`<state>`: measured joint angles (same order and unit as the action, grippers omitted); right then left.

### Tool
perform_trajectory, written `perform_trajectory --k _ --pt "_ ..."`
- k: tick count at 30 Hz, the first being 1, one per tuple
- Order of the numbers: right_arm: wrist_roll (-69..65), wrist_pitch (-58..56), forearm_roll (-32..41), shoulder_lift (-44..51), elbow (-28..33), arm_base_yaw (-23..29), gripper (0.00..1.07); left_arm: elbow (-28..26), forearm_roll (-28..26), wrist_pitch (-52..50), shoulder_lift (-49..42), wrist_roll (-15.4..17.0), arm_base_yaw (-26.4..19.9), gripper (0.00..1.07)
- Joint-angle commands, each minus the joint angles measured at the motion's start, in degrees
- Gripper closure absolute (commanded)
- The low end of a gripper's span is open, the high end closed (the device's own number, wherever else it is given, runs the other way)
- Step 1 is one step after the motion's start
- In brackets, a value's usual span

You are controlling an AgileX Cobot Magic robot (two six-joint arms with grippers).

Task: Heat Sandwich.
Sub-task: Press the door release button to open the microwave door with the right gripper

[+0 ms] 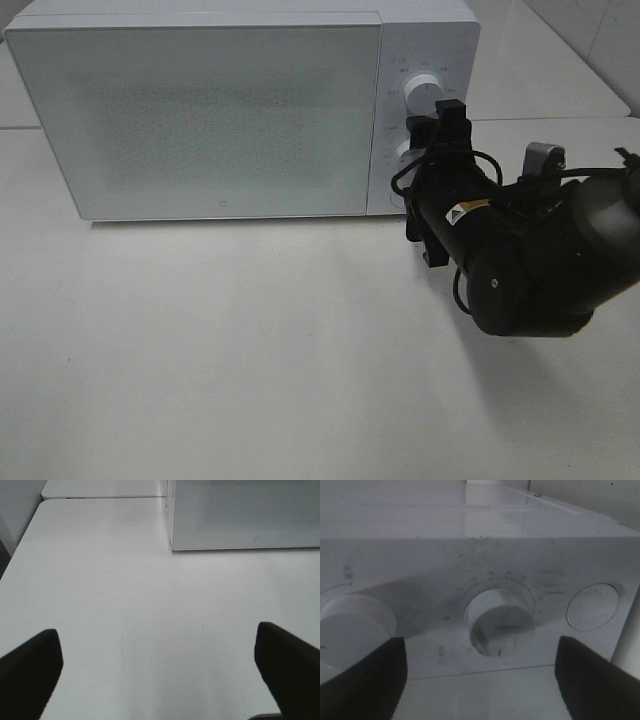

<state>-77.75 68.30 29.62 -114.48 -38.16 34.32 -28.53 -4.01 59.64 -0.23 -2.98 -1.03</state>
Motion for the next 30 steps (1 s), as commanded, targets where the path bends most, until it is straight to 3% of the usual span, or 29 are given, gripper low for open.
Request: perform_trajectory --k 1,9,12,24,30 --pt "1.1 2.0 -3.4 3.2 2.8 -0.2 0.29 0.2 0.1 -0.2 -1.3 0.3 0.3 0.07" --pt "5.5 -7.6 -7.6 10.0 9.6 -0.2 0.31 0.2 0.1 -0.2 -1.3 0.3 0.3 0.07" --pt "12.1 -16.8 -11.7 13.6 10.8 -0.4 0.31 0.2 0.1 -0.2 -1.3 0.3 0.3 0.07" --pt "28.9 -41.4 -18.9 23.4 10.4 -0.4 0.31 0.2 0.1 -0.2 -1.3 0.3 0.3 0.07" --pt "44.3 -60.2 -19.5 27.3 5.8 -0.4 0.31 0.2 0.1 -0.2 -1.3 0.3 0.3 0.07"
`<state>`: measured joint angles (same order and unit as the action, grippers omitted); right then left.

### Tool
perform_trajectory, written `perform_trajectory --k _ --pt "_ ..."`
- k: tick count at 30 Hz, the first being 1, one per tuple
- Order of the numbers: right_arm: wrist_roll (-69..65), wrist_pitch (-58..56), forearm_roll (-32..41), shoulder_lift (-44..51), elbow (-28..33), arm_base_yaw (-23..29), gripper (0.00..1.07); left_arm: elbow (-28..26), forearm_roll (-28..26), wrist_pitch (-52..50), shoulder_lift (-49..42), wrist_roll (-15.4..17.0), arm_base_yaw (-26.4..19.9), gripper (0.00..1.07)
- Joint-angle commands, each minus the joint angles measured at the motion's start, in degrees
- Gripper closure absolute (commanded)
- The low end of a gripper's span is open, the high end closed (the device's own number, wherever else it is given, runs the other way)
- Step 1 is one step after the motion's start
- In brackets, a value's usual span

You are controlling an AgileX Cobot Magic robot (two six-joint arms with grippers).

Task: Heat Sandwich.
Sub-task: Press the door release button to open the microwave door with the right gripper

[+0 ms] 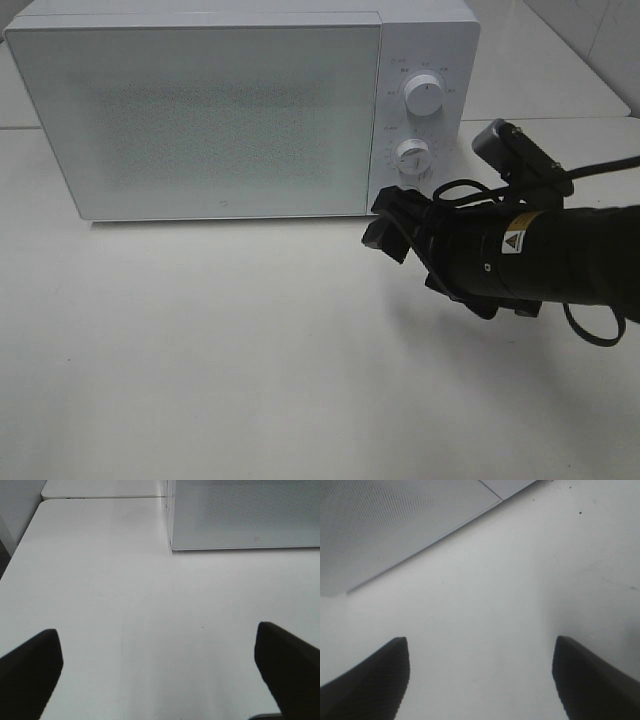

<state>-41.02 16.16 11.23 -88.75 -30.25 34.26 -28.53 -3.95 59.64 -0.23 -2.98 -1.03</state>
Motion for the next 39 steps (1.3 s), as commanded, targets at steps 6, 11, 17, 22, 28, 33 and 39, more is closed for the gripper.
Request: perform_trajectory --k 6,11,17,22,28,33,39 --pt "21.9 -23.8 -1.1 2.7 -7.4 -0.3 0.31 0.2 0.1 -0.2 -1.3 0.2 0.3 0.07" --pt "29.6 -35.0 -1.6 2.7 -10.8 -0.3 0.31 0.2 0.1 -0.2 -1.3 0.2 0.3 0.07" --pt "39.6 -52.3 -1.7 2.7 -15.4 -0.2 0.31 0.2 0.1 -0.2 -1.3 0.2 0.3 0.07" --pt "42.4 -62.1 -1.7 3.0 -17.8 -0.2 0.31 0.2 0.1 -0.2 -1.3 0.2 0.3 0.07" --pt "43.3 -66.9 -2.2 9.3 -18.0 -0.2 0.31 0.2 0.1 -0.2 -1.3 0.2 0.3 0.07" --pt "43.3 -68.6 -2.8 15.9 -18.0 -0.2 0.31 0.2 0.1 -0.2 -1.3 0.2 0.3 0.07" --pt "43.3 -72.2 -5.2 29.1 -18.0 -0.2 0.31 0.2 0.1 -0.2 -1.3 0.2 0.3 0.07"
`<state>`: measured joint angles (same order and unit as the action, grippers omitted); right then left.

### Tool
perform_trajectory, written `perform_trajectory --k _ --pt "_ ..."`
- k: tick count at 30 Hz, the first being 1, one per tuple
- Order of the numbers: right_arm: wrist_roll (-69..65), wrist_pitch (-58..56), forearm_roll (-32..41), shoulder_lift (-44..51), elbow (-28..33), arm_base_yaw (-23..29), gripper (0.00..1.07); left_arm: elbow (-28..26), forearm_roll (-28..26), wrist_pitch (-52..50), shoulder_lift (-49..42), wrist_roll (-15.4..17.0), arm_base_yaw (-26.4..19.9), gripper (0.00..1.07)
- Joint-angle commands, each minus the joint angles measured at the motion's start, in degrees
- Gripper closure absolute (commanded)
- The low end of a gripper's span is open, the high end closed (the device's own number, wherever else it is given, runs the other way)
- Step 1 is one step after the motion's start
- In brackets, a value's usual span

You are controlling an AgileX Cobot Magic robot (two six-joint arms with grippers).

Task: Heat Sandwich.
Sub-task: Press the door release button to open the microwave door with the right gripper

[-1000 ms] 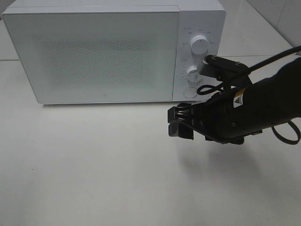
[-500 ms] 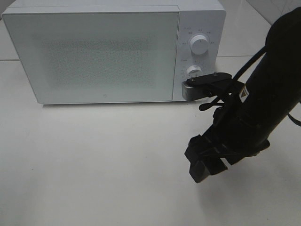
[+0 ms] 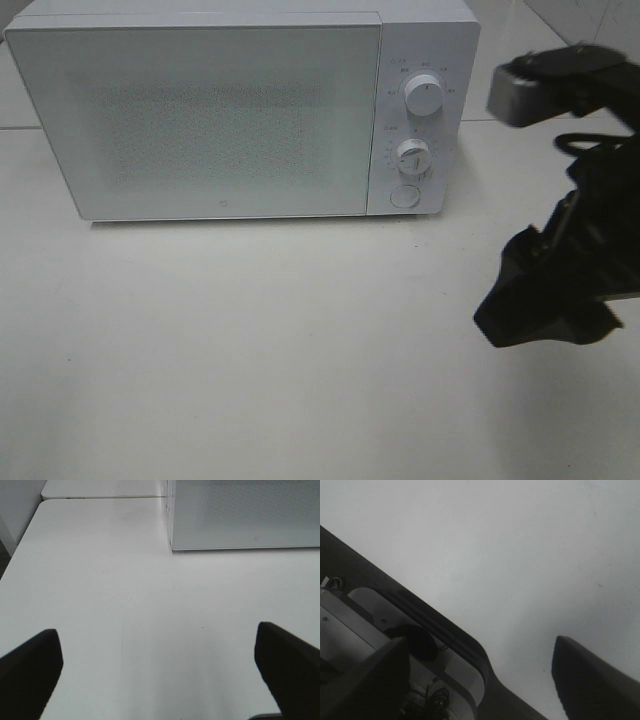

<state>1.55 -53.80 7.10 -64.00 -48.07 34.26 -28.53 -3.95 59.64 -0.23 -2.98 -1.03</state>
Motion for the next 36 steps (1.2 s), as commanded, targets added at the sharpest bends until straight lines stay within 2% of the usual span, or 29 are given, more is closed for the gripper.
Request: perform_trajectory --k 1,7,9,12,16,19,27,28,31,36 --pt "0.7 -2.8 -1.3 6.2 -0.2 -0.2 0.31 0.2 0.1 -0.2 -1.3 0.2 0.3 0.07" --pt "0.7 -6.6 -4.2 18.4 -0.2 -0.2 0.31 0.2 0.1 -0.2 -1.3 0.2 0.3 0.07" --pt "0.7 -7.1 -4.7 19.9 -0.2 -0.2 0.31 0.2 0.1 -0.2 -1.3 0.2 0.3 0.07" --pt "0.6 -8.5 -5.7 27.7 -0.2 -0.2 0.31 0.2 0.1 -0.2 -1.3 0.2 0.3 0.07" --pt "-0.5 -9.5 -6.0 32.7 0.6 -1.0 0.31 0.2 0.1 -0.2 -1.3 0.2 0.3 0.07" --pt "-1.2 -10.1 -7.1 36.9 2.1 -3.3 0.31 0.2 0.1 -0.2 -1.3 0.2 0.3 0.07" --pt "-2.0 -9.5 -8.4 49.6 7.1 -14.8 0.31 0.2 0.1 -0.2 -1.3 0.2 0.3 0.07" --pt "-2.0 -9.5 -8.4 49.6 7.1 -14.8 0.31 0.2 0.1 -0.2 -1.3 0.2 0.3 0.07" --pt "-4.3 -9.4 -8.4 54.4 9.3 -19.7 0.31 0.2 0.1 -0.2 -1.3 0.2 0.3 0.07" --pt "-5.7 -8.9 -8.4 60.0 11.9 -24.8 0.31 0.2 0.1 -0.2 -1.3 0.2 0.3 0.07"
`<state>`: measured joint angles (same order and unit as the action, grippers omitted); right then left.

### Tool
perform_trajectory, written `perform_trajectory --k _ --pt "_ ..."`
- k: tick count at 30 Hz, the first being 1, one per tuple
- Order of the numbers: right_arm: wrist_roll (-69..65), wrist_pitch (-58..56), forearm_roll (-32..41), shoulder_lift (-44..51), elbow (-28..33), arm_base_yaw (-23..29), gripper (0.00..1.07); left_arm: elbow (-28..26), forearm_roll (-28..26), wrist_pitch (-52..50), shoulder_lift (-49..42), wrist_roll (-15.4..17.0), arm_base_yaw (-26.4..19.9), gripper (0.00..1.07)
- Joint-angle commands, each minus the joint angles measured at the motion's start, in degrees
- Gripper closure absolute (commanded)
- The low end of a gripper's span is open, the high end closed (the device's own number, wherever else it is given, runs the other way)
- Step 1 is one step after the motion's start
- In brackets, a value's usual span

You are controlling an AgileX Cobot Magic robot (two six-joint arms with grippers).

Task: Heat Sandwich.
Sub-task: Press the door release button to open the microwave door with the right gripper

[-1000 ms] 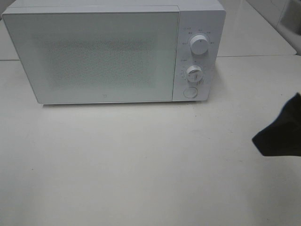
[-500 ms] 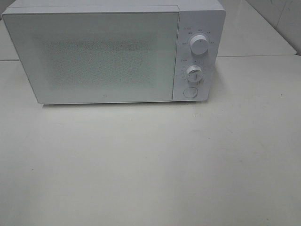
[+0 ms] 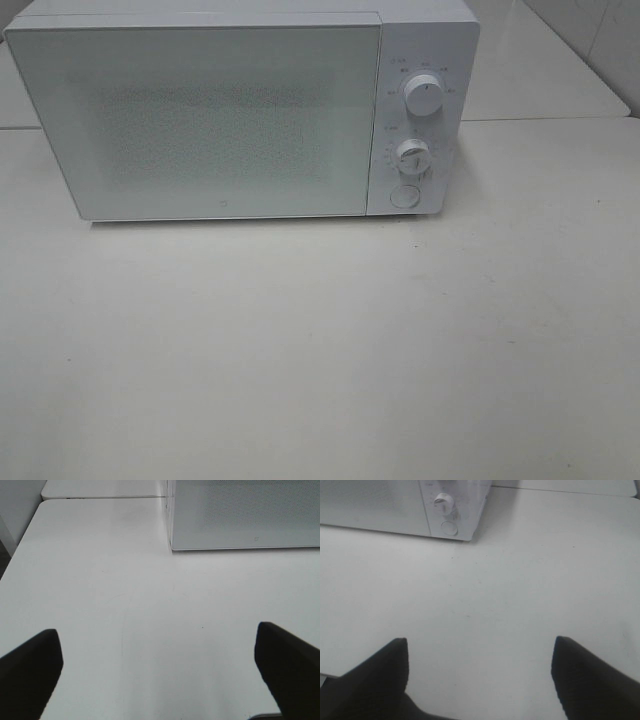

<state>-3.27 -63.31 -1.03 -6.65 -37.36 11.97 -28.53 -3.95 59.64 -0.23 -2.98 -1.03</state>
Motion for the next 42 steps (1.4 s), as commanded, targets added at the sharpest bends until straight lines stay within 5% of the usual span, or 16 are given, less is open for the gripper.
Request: perform_trajectory --k 1,12,34,42 --pt "-1.0 0.9 -0.3 3.7 1.9 -3.4 0.31 0.2 0.1 -0.2 -1.3 0.2 0.3 0.07" --pt "-1.0 2.8 0.1 8.4 7.0 -9.9 0.31 0.2 0.0 -0.2 -1.2 0.2 0.3 0.07" --pt "-1.0 5.6 2.5 8.4 6.9 -10.0 0.32 0.2 0.0 -0.2 -1.2 0.2 0.3 0.07" --pt "-1.0 15.5 4.8 2.0 6.3 -10.0 0.32 0.2 0.0 -0.2 -1.2 0.2 0.3 0.07"
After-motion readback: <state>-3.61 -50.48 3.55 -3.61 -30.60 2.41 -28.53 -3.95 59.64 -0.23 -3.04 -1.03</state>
